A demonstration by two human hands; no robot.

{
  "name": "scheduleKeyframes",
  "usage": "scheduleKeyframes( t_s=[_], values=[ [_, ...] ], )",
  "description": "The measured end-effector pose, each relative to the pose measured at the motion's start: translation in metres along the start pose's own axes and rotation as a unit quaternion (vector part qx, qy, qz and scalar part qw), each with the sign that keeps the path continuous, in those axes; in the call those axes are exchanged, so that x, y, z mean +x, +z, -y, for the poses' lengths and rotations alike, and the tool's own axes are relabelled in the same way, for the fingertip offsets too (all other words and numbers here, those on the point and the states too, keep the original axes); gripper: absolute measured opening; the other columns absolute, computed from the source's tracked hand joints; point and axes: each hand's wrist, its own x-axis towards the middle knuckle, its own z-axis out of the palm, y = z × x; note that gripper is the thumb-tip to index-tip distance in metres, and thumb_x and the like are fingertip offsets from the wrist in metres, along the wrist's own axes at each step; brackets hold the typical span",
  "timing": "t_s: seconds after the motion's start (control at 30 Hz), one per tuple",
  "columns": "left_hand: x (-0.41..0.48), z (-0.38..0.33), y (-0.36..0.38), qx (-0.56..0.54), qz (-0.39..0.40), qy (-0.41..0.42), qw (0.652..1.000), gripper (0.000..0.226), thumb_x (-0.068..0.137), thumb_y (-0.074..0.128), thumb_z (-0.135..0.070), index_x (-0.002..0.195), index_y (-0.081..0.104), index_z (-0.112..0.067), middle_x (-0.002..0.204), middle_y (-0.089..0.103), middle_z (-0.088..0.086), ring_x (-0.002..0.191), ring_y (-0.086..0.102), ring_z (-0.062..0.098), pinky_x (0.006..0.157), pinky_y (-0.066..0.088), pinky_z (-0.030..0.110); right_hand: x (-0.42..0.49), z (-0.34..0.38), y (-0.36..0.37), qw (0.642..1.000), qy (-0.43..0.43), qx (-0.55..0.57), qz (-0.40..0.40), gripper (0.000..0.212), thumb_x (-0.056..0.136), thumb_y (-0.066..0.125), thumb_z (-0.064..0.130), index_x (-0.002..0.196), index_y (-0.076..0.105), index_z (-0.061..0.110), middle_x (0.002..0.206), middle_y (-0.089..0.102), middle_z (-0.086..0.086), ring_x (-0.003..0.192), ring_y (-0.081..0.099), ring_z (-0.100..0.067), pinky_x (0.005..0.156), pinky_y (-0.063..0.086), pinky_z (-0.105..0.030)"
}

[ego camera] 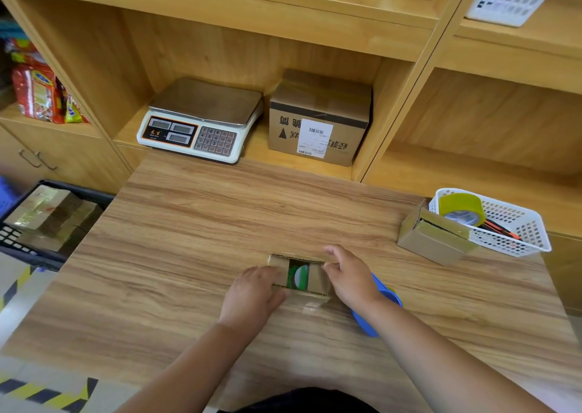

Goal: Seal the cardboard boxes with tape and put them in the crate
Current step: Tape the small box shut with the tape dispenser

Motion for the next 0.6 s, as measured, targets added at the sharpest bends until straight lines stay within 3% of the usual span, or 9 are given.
scheduleKeyframes(
  t_s=[0.07,0.17,0.27,0.37,0.47,0.6],
  values=[
    [0.005,-0.004,-0.005,-0.028,-0.017,-0.047,0.998,0.06,0.089,0.057,-0.043,0.141,0.036,-0.021,0.13,0.053,-0.004,0.114,0.053,0.016,0.09,0.044,0.028,-0.001,-0.003,-0.002,1.0,-0.003,0.021,-0.005,0.035,0.094,0.048,0.019,0.127,0.055,0.027,0.115,0.06,0.011,0.083,0.054,-0.003,0.076,0.037,-0.021],
    [0.011,-0.007,-0.009,-0.017,-0.03,-0.066,0.997,0.072,0.088,0.061,-0.038,0.147,0.024,-0.019,0.133,0.042,0.0,0.107,0.056,0.02,0.082,0.05,0.03,-0.006,-0.009,-0.004,0.999,-0.042,-0.003,-0.01,0.027,0.094,0.052,0.021,0.119,0.062,0.023,0.113,0.062,0.01,0.091,0.052,-0.003,0.076,0.035,-0.016],
    [0.017,-0.006,-0.01,0.019,-0.047,-0.05,0.997,0.066,0.087,0.062,-0.037,0.144,0.033,-0.023,0.137,0.033,0.004,0.123,0.042,0.023,0.096,0.041,0.033,-0.012,-0.016,-0.003,0.995,-0.093,-0.045,-0.01,0.023,0.093,0.057,0.023,0.113,0.068,0.022,0.115,0.062,0.011,0.109,0.05,-0.006,0.085,0.03,-0.01],
    [0.021,-0.004,-0.009,0.036,-0.031,-0.041,0.998,0.049,0.087,0.061,-0.039,0.134,0.05,-0.028,0.144,0.033,0.002,0.132,0.029,0.023,0.105,0.032,0.036,-0.016,-0.022,-0.001,0.989,-0.113,-0.092,-0.001,0.028,0.092,0.059,0.03,0.118,0.066,0.025,0.125,0.057,0.011,0.118,0.042,-0.007,0.1,0.03,-0.021],
    [0.024,0.001,-0.005,0.015,-0.026,-0.044,0.999,0.038,0.087,0.061,-0.04,0.123,0.061,-0.028,0.145,0.037,0.0,0.133,0.026,0.021,0.106,0.028,0.034,-0.017,-0.024,0.002,0.986,-0.118,-0.118,-0.008,0.031,0.088,0.064,0.032,0.118,0.066,0.025,0.132,0.051,0.007,0.121,0.039,-0.011,0.103,0.028,-0.025],
    [0.029,0.006,0.001,-0.026,-0.028,-0.084,0.996,0.061,0.083,0.067,-0.037,0.138,0.046,-0.023,0.146,0.035,0.004,0.133,0.024,0.022,0.108,0.025,0.033,-0.016,-0.023,0.007,0.989,-0.103,-0.104,-0.024,0.026,0.084,0.069,0.024,0.11,0.069,0.022,0.138,0.045,0.004,0.126,0.036,-0.014,0.102,0.024,-0.02]
  ],
)
